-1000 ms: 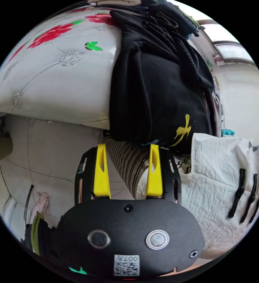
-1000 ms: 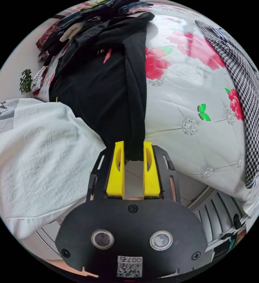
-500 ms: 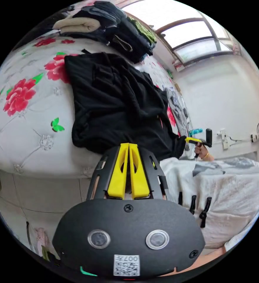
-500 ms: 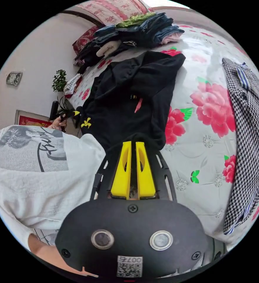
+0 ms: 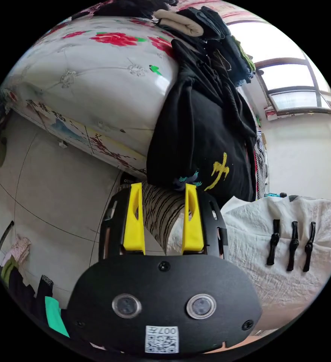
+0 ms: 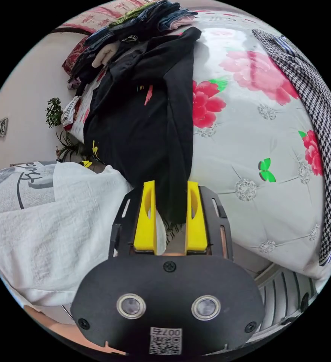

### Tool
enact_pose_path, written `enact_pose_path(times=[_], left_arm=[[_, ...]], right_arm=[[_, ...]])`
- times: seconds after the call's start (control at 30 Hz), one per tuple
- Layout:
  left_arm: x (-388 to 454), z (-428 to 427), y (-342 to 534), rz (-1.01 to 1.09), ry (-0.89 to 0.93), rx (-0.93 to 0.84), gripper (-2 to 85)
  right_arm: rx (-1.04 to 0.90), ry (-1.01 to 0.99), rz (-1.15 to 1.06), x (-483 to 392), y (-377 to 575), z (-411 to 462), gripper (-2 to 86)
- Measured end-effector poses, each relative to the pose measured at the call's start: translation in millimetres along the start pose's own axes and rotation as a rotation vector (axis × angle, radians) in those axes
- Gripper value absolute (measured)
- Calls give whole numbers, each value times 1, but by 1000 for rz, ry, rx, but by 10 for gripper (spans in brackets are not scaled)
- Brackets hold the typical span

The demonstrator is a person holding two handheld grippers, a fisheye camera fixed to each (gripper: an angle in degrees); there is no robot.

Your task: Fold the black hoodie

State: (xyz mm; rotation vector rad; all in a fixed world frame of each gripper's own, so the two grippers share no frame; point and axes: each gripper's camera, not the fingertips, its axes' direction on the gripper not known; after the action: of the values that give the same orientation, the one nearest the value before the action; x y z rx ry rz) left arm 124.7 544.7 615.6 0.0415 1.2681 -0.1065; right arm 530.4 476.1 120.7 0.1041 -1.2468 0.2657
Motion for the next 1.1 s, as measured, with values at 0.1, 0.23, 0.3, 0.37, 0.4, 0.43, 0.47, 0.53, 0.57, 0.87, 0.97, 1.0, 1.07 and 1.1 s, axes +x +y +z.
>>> enact_pose_path(times=[0.1, 0.23, 0.3, 0.37, 0.4, 0.43, 0.47, 0.53, 0.57, 0.87, 0.97, 1.0, 1.07, 1.1], left_arm=[[7, 30, -10, 50, 3, -41, 159], [36, 51, -40, 213, -13, -192, 89], [52, 40, -38, 295, -6, -250, 51], [78, 4, -34, 381, 68, -266, 37], [84, -10, -35, 394, 95, -241, 37], [98, -38, -38, 418, 124, -173, 36], [111, -61, -47, 429, 125, -113, 38], [122, -81, -67, 401, 86, -45, 42], [126, -87, -82, 373, 64, 9, 47], [135, -120, -59, 220, -56, 65, 119], [132, -138, -12, 221, -76, 39, 131], [131, -138, -5, 218, -63, 28, 132], [135, -129, 9, 212, -50, -44, 133], [138, -125, 10, 216, -50, -65, 133]], right_arm=[[-70, 59, 16, -3, -9, -4, 52], [-141, -12, -11, -10, -24, -14, 22], [-89, -89, -68, -23, -30, -38, 9], [-9, -151, -99, -32, -32, -65, 5], [51, -178, -113, -36, -34, -84, 4], [81, -185, -117, -38, -35, -93, 3], [157, -199, -121, -38, -38, -113, 3], [302, -251, -104, -30, -43, -143, 4], [386, -284, -54, -18, -47, -157, 6], [421, -221, 115, 15, -20, -150, 69], [384, -156, 102, 19, 10, -149, 92], [348, -121, 99, 21, 16, -145, 98], [277, -87, 84, 21, 18, -135, 100], [234, -103, 56, 19, 18, -128, 96]])
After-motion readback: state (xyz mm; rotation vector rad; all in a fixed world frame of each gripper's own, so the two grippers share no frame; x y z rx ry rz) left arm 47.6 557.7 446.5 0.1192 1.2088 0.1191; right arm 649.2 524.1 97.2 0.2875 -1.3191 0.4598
